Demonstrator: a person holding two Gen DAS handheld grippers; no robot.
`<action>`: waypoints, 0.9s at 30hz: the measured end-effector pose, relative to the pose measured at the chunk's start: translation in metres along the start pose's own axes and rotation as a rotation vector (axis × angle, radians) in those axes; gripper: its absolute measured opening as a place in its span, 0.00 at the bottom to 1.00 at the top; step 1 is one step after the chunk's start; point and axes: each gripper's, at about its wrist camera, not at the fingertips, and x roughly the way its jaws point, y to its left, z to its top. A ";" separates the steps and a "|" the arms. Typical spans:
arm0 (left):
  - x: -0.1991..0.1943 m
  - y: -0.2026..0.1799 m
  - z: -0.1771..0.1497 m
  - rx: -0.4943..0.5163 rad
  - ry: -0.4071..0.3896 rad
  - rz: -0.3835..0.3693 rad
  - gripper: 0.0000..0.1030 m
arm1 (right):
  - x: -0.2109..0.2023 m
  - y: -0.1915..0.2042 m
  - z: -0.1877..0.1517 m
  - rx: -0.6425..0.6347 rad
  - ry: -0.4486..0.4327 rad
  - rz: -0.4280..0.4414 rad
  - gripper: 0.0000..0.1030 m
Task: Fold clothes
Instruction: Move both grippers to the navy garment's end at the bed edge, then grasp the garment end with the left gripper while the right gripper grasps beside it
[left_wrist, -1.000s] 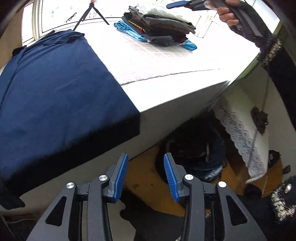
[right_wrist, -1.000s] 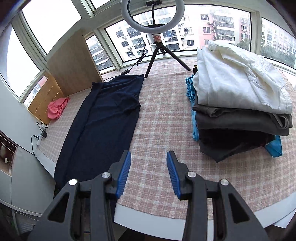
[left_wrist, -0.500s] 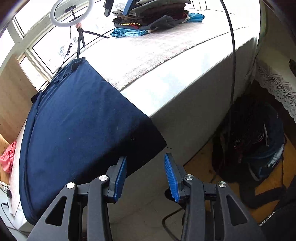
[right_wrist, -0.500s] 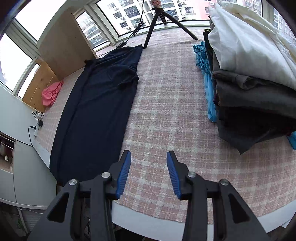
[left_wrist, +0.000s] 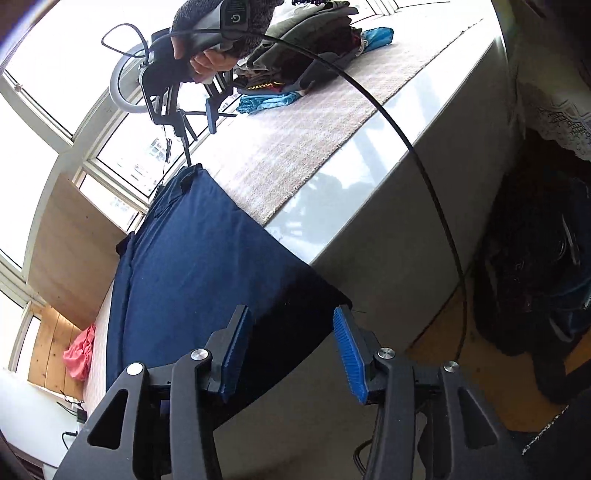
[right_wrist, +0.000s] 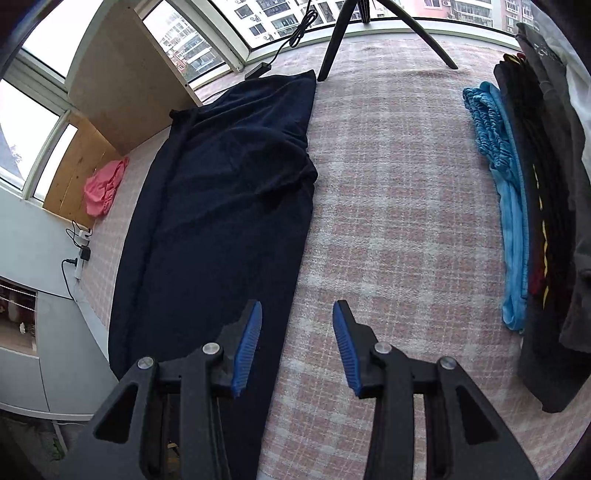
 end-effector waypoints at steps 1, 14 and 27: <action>0.005 0.000 0.003 0.005 0.000 0.006 0.44 | 0.003 0.001 -0.001 -0.004 0.005 -0.005 0.39; 0.008 0.032 0.007 -0.030 -0.002 -0.190 0.07 | 0.018 0.002 0.009 -0.006 0.012 -0.031 0.39; 0.019 0.146 -0.025 -0.528 0.106 -0.382 0.03 | 0.093 -0.016 0.095 0.120 -0.054 0.077 0.45</action>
